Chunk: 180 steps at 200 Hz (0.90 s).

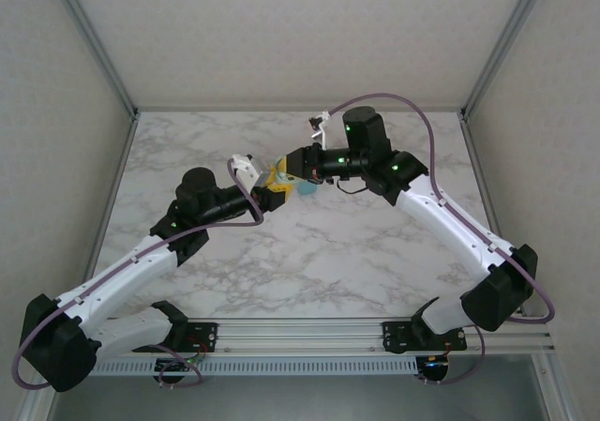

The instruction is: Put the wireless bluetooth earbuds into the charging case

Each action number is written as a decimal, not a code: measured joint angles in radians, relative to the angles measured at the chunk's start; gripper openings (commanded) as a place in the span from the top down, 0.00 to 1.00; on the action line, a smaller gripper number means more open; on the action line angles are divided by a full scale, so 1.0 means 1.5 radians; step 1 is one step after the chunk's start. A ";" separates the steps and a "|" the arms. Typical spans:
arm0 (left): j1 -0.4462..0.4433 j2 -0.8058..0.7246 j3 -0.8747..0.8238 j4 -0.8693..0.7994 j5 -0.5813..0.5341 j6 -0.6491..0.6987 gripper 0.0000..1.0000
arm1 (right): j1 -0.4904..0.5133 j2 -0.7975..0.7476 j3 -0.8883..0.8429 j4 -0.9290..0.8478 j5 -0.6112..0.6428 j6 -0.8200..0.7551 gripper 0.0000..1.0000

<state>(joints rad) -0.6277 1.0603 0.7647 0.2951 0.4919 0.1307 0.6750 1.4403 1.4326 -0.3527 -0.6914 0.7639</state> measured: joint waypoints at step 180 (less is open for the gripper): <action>0.000 0.000 0.000 0.008 -0.001 -0.002 0.82 | 0.004 0.016 0.062 -0.090 0.045 -0.021 0.75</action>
<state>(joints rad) -0.6277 1.0603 0.7647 0.3073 0.4911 0.1276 0.6815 1.4647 1.5261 -0.4877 -0.6247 0.7319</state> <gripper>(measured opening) 0.347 0.254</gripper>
